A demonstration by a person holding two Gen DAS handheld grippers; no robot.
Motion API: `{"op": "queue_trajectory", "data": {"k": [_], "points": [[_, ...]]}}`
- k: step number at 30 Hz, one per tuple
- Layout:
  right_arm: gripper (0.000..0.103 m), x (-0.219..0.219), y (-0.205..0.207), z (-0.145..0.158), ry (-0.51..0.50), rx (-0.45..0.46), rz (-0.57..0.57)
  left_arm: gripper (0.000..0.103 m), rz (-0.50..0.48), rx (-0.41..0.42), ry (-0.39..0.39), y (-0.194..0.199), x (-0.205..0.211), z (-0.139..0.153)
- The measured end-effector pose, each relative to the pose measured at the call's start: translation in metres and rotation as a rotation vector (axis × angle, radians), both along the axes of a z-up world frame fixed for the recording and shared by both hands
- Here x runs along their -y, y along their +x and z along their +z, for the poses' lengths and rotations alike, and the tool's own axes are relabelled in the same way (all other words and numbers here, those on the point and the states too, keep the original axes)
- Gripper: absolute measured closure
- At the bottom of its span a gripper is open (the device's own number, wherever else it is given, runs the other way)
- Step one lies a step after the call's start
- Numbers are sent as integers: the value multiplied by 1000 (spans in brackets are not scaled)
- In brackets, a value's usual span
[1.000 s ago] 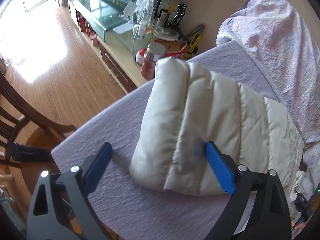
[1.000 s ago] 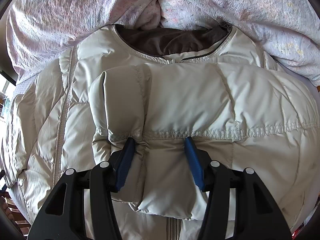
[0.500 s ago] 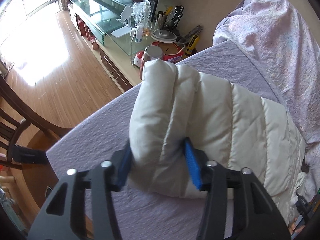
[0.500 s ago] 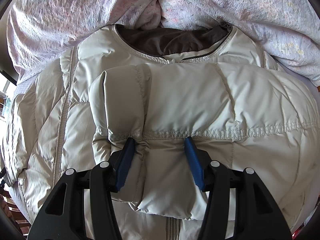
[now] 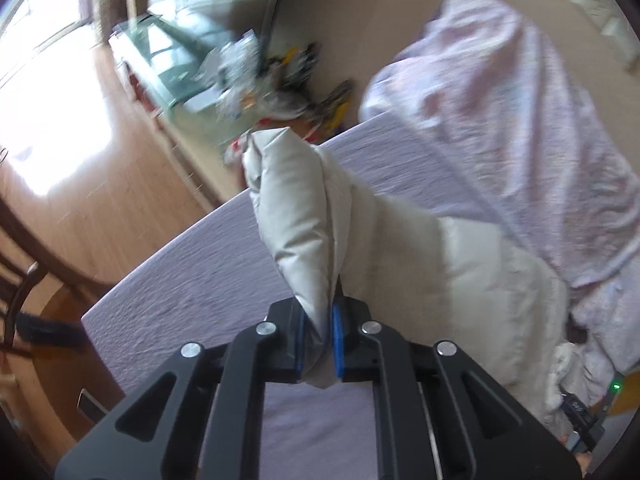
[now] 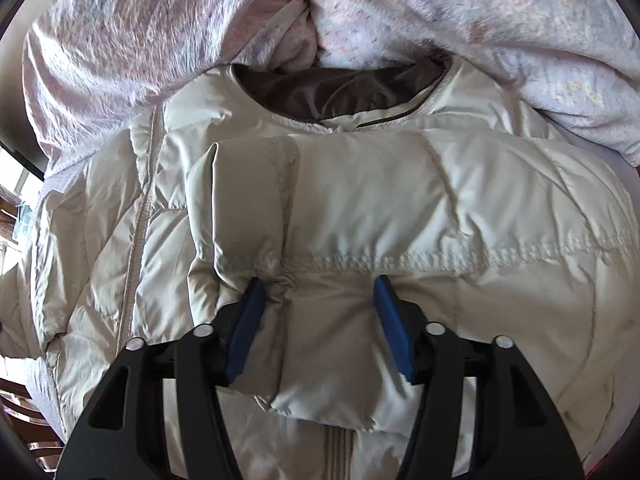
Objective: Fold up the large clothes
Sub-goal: 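Grasp the other sleeve cuff with the left tool and lift it, then lay the held sleeve across the jacket front and open the left tool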
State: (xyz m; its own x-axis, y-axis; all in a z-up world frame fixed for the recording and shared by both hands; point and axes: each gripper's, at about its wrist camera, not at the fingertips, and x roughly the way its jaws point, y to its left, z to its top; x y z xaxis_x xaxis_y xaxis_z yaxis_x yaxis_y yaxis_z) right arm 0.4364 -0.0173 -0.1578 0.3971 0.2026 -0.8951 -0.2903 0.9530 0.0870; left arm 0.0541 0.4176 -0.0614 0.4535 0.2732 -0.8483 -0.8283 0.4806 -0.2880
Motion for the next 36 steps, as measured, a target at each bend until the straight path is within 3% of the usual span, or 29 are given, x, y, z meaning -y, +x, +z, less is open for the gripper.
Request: {"op": "queue_trajectory", "data": {"k": [4,9,16,27,36], "points": [[33,15,-11,10,13,40,-3,93,-92,84,45,29,27,40],[32,40,-22,22,20,61,-11,93,-255,174,73,77,76,82],[32,81,-34,30,8,74,-60,93,-472,227,92,146,165,108],[29,159,-44,40,43,88,-179,92,-752,214,25,234,285,90],[29,180,-47,41,38,92,-203,88,-812,107,-10,265,321,50]]}}
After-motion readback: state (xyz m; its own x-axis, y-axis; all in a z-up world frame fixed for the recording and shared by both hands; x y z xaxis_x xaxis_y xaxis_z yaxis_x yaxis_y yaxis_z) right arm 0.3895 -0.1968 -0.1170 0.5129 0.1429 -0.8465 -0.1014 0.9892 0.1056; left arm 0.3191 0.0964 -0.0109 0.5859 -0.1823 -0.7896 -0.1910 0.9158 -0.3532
